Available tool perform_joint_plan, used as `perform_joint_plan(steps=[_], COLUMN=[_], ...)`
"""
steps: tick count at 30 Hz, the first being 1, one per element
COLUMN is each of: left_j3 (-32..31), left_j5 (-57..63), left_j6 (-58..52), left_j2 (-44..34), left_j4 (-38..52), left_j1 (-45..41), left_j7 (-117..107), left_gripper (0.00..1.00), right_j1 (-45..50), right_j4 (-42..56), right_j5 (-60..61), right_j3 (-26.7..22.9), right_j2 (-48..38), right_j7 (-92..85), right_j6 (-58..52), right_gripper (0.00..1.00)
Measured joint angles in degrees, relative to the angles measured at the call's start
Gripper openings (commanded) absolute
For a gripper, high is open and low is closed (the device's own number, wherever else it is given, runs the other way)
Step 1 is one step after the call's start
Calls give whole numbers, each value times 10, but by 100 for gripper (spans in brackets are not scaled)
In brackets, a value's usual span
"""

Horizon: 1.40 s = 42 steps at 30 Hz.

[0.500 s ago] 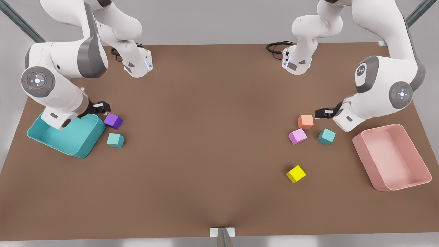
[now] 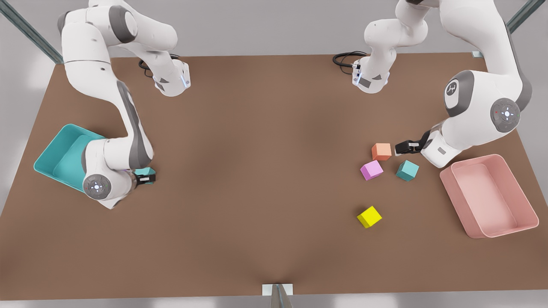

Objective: Stack the two blue cubes on top of each other

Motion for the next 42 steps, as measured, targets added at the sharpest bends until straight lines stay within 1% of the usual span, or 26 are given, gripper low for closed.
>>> perform_joint_plan(steps=[3, 5, 10, 16, 28, 29, 30, 31, 32, 34, 36, 37, 39, 40, 42], left_j3=[0, 0, 0, 0, 0, 0, 0, 0, 0, 0, 0, 0, 0, 0, 0], left_j5=[0, 0, 0, 0, 0, 0, 0, 0, 0, 0, 0, 0, 0, 0, 0], left_j6=[-1, -2, -5, -9, -12, -12, -12, -12, -12, -12, -13, -13, -13, -14, -16], left_j2=[0, 0, 0, 1, 3, 4, 4, 4, 4, 5, 5, 5, 4, 4, 4], left_j4=[0, 0, 0, 0, -1, -1, -1, -1, -1, -1, -1, -1, -1, -1, -1], left_j1=[0, 0, 0, 0, 1, 1, 1, 1, 1, 1, 1, 0, 0, 1, 1], left_j7=[-3, -4, -7, -10, -14, -14, -14, -14, -14, -15, -15, -15, -15, -16, -16], left_gripper=[100, 100, 100, 100, 100, 100, 100, 100, 100, 100, 100, 100, 100, 100, 100], right_j1=[-32, -53, -68, -70, -81, -81, -81, -82, -82, -82, -80, -79, -61, -27, 86], right_j4=[-95, -140, -203, -219, -227, -227, -226, -225, -224, -215, -190, -172, -135, -114, -43], right_j5=[13, 17, 23, 29, 32, 32, 32, 33, 34, 37, 43, 52, 69, 80, 104], right_j3=[0, 0, 0, 0, -1, -1, -1, -1, -1, 0, 4, 20, 72, 88, 101], right_j2=[-30, -47, -55, -49, 2, 4, 7, 9, 10, 10, 7, 4, 3, 8, 41], right_j7=[8, 12, 21, 30, 43, 44, 44, 45, 44, 42, 39, 38, 44, 53, 85], right_j6=[78, 124, 206, 254, 284, 285, 286, 287, 288, 286, 271, 259, 234, 224, 210], right_gripper=[100, 100, 100, 100, 99, 93, 82, 66, 59, 56, 55, 55, 56, 56, 56])
